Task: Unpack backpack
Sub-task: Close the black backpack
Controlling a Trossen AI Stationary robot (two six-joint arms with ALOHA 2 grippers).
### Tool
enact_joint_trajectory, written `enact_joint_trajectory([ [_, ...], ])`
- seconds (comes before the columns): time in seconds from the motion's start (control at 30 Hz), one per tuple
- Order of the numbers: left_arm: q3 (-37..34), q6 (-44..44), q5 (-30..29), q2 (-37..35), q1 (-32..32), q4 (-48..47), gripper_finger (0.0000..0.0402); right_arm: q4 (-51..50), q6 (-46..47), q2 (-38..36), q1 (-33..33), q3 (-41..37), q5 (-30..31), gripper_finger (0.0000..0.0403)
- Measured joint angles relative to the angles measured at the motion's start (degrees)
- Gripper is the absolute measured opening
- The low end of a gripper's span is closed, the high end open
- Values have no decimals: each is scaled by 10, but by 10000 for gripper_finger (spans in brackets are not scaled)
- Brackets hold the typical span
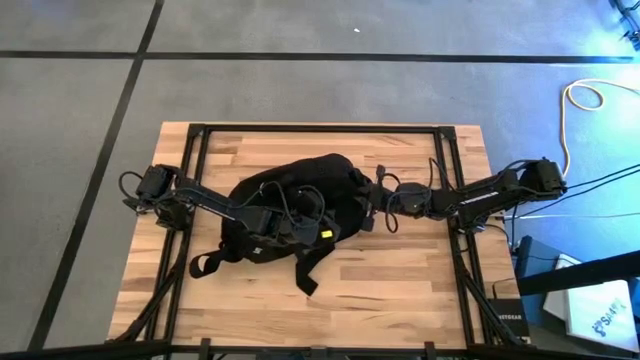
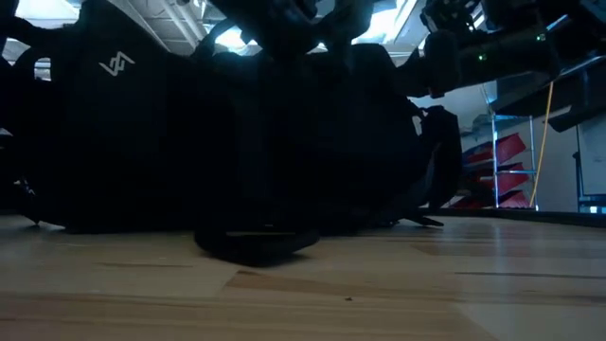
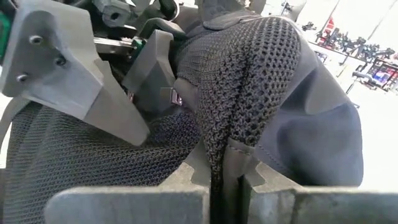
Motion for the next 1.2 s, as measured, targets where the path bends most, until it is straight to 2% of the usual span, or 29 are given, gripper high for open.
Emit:
enact_joint_trajectory([
  [0.17, 0, 1, -6, 0, -1, 9, 192, 1, -3, 0, 3, 0, 4, 0],
  [0.3, -1, 6, -22, 1, -2, 18, 156, 3, -3, 0, 3, 0, 4, 0],
  [0.53, -1, 64, -53, 1, -13, 70, 97, 5, -3, 0, 4, 1, 4, 0],
  [1.2, -1, 77, -56, 1, -16, 91, 106, -2, -12, 0, 4, 1, 23, 0],
])
